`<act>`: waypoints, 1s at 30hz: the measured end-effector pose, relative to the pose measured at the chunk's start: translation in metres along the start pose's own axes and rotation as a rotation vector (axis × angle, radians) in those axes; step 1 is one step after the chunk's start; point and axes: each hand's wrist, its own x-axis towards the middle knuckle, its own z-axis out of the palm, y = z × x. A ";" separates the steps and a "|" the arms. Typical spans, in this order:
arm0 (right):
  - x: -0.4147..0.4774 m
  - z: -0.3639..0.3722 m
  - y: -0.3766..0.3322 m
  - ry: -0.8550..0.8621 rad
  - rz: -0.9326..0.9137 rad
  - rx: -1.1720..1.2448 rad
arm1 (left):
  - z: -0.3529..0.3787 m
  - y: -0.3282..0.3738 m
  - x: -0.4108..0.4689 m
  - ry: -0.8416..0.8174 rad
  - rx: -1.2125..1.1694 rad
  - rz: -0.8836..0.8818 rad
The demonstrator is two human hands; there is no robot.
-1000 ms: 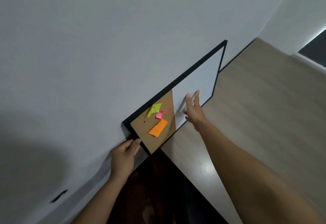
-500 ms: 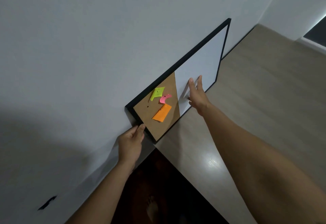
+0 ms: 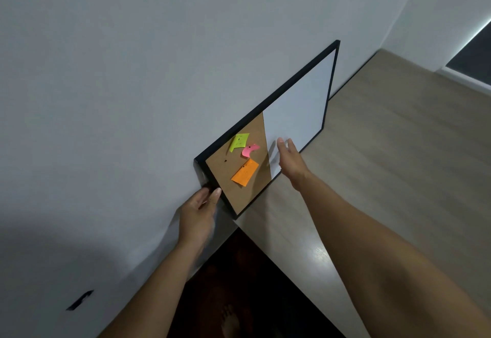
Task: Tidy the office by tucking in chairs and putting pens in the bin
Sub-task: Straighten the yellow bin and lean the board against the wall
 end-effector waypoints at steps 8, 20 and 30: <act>0.005 0.022 0.004 -0.054 0.023 0.075 | 0.003 0.004 0.013 0.024 0.000 0.003; -0.041 0.013 0.016 0.032 -0.002 -0.108 | -0.021 0.000 -0.012 -0.100 0.195 0.022; -0.160 -0.042 0.064 0.191 0.023 -0.281 | -0.014 -0.014 -0.066 -0.398 0.302 -0.019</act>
